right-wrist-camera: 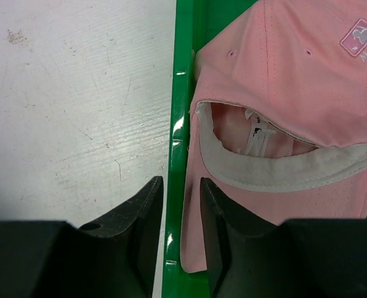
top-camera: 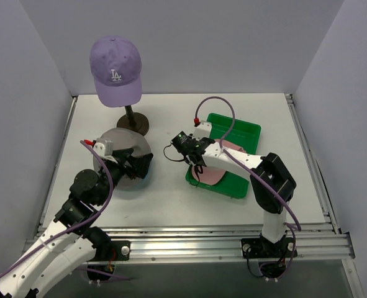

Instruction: Stack the hats

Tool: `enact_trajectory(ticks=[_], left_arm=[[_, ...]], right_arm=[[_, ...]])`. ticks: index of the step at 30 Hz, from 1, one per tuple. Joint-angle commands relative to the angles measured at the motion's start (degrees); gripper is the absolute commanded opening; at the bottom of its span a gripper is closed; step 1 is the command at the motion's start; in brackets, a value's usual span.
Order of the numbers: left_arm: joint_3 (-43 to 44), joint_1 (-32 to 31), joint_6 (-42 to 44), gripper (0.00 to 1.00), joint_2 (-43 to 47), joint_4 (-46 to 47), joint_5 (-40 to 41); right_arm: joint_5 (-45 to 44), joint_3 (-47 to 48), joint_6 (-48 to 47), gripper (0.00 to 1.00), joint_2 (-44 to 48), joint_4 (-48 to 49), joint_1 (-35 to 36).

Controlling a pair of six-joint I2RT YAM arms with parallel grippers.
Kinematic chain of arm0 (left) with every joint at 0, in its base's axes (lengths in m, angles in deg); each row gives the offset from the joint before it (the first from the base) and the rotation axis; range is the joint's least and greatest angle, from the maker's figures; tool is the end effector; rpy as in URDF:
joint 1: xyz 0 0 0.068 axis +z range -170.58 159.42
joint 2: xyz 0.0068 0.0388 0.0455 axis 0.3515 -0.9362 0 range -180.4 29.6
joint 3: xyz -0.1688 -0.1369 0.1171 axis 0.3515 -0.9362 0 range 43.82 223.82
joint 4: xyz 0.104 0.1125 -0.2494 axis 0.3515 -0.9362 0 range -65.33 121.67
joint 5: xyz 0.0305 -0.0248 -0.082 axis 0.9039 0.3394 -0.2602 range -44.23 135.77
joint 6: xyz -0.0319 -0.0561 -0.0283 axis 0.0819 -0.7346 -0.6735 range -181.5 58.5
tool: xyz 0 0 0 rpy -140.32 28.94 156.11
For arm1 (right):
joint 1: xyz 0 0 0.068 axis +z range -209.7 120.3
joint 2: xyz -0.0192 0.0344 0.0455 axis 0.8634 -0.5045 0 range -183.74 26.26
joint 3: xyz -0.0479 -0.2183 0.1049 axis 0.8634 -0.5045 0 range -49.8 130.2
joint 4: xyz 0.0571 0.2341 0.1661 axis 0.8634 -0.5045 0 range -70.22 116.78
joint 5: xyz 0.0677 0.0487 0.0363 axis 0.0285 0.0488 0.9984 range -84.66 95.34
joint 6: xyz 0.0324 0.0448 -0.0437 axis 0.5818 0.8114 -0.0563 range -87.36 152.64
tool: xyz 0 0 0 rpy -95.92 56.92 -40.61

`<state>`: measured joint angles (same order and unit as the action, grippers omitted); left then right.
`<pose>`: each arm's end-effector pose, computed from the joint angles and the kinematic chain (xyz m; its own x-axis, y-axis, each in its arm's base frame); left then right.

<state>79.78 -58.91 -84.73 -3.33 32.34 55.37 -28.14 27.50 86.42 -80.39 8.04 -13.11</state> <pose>0.1833 -0.1328 0.3255 -0.1431 -0.3826 -0.9128 0.4619 0.7898 -0.4034 0.3263 0.2988 0.1659 -0.5868 0.3589 -0.7258 0.2042 0.9330 0.2963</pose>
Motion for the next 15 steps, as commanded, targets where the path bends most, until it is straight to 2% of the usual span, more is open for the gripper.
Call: enact_trajectory(ticks=[1,10,15], left_arm=[[0.16,-0.34,0.90,0.94,0.58,2.32,-0.29],[0.24,-0.34,0.72,0.94,0.67,2.50,-0.82],[0.51,-0.34,0.99,0.94,0.58,1.71,-0.03]], right_arm=[[-3.79,1.45,0.36,0.26,-1.01,-2.96,0.26],[-4.49,-2.50,1.94,0.25,0.30,-2.26,-0.09],[-4.85,-4.43,4.05,0.20,0.83,-2.44,-0.01]])
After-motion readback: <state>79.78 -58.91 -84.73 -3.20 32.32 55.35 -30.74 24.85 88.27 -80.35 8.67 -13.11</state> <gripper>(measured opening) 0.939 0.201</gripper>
